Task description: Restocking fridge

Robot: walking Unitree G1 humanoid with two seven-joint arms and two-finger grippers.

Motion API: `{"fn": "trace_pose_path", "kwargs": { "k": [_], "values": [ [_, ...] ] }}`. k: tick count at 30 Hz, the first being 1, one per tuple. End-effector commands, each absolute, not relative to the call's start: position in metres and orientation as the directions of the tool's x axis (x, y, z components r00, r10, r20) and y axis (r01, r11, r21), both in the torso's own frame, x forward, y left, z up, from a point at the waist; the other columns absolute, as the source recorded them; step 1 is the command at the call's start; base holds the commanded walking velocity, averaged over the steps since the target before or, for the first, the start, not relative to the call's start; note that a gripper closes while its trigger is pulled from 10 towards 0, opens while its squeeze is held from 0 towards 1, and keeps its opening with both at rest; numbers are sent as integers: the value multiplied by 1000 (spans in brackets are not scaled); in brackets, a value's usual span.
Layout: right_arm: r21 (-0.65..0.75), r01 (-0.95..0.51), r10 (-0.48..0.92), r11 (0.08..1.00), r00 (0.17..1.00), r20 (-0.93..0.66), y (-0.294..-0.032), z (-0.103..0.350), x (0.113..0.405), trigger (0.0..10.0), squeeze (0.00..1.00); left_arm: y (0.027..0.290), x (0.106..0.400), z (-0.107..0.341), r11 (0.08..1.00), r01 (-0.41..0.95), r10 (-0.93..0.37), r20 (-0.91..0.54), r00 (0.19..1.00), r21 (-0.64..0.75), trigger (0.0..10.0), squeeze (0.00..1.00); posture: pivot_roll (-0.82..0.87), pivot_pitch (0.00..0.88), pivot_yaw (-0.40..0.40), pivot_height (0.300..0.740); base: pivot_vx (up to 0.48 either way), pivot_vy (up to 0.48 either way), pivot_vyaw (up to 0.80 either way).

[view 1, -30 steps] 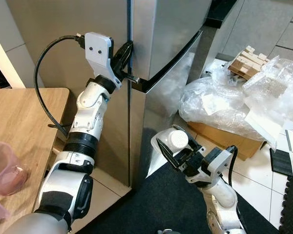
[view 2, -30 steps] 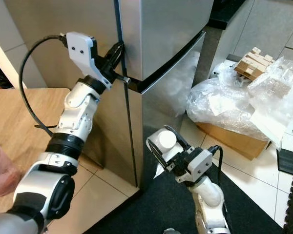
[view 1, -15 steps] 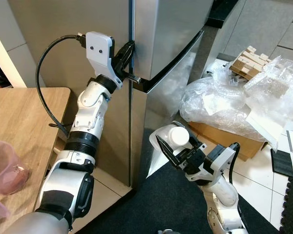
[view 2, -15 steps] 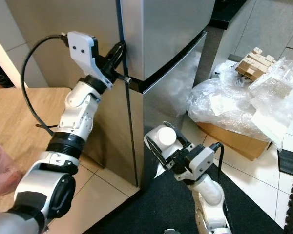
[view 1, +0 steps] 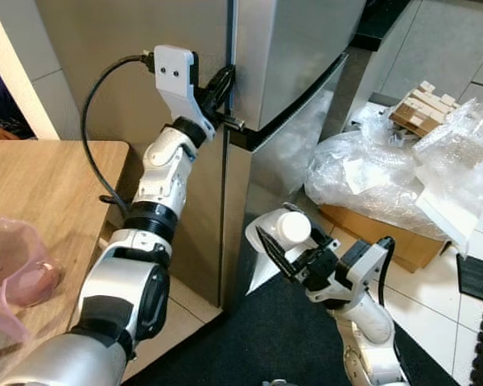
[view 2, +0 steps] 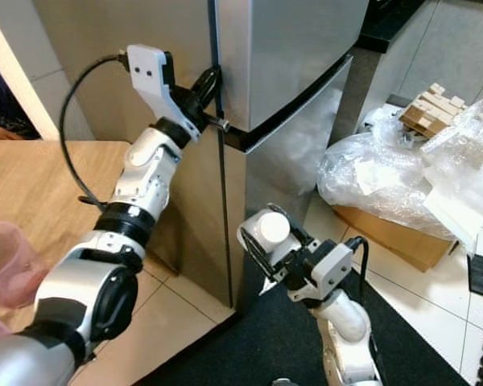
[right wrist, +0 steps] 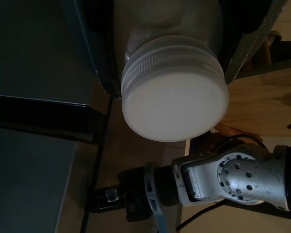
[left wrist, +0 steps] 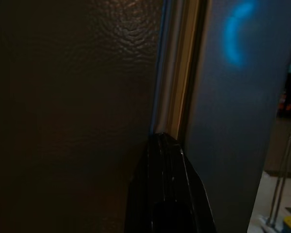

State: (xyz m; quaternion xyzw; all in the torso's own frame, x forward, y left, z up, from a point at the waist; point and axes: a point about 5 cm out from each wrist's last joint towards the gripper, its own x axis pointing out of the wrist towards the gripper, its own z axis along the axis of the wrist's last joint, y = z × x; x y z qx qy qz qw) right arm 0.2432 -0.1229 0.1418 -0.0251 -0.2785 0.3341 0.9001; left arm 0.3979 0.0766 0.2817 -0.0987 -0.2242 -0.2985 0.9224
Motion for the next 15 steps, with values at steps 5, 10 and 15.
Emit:
{"fn": "trace_pose_path", "kwargs": {
  "k": [5,10,15],
  "values": [
    [-227,-574,602,787,631,490,-125,144,242,10000,0,50,396,282,736,675,-591,440,676,-49,10000,0,-166,118,3,740,0,0,0],
    [-225,-571,599,789,637,485,-127,144,243,10000,0,37,392,279,686,727,-647,431,629,-30,10000,0,-164,119,1,740,0,0,0],
    [-225,-570,600,790,640,480,-127,143,243,10000,0,32,391,279,662,749,-667,434,606,-27,10000,0,-165,119,-1,740,0,0,0]
  ]
}}
